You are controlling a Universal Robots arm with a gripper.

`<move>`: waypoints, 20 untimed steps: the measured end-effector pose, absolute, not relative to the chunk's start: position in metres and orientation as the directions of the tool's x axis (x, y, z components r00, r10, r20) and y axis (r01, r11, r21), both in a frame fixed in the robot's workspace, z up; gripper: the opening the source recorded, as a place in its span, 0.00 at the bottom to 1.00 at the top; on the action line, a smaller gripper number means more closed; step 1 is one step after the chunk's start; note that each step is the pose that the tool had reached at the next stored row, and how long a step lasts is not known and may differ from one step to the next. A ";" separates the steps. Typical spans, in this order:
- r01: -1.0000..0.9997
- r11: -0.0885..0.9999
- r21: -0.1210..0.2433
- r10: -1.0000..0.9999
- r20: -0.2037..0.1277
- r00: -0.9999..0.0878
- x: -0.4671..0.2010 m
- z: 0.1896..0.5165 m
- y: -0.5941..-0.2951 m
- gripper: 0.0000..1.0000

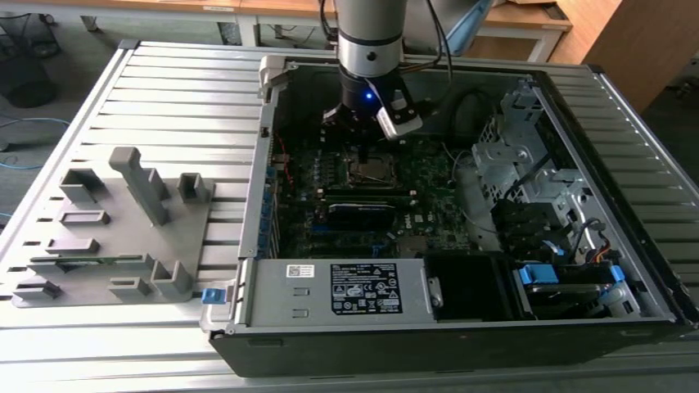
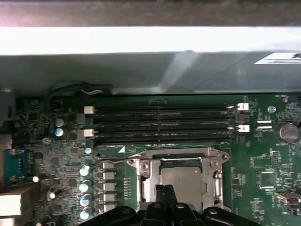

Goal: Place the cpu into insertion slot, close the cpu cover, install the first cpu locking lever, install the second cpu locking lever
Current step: 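Close the cpu cover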

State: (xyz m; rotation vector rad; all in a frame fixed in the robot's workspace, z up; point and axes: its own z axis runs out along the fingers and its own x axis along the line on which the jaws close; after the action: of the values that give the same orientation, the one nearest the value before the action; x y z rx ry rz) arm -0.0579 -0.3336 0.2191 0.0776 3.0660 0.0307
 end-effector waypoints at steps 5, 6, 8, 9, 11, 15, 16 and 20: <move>0.050 0.999 0.022 0.052 -0.074 -0.996 -0.050 0.219 -0.334 0.11; 0.050 0.998 0.022 0.052 -0.074 -0.996 -0.048 0.219 -0.334 0.11; 0.050 0.998 0.022 0.052 -0.074 -0.996 -0.045 0.219 -0.334 0.11; 0.051 0.998 0.022 0.052 -0.074 -0.996 -0.044 0.219 -0.334 0.11; 0.051 0.998 0.022 0.052 -0.074 -0.996 -0.041 0.219 -0.334 0.11; 0.051 0.998 0.022 0.052 -0.074 -0.996 -0.039 0.218 -0.334 0.11; 0.051 0.998 0.022 0.052 -0.074 -0.996 -0.039 0.218 -0.334 0.11; 0.051 0.998 0.022 0.052 -0.074 -0.996 -0.038 0.218 -0.334 0.11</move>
State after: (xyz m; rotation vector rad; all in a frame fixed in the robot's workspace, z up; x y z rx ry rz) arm -0.0382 -0.3339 0.2185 0.0791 3.0659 0.0307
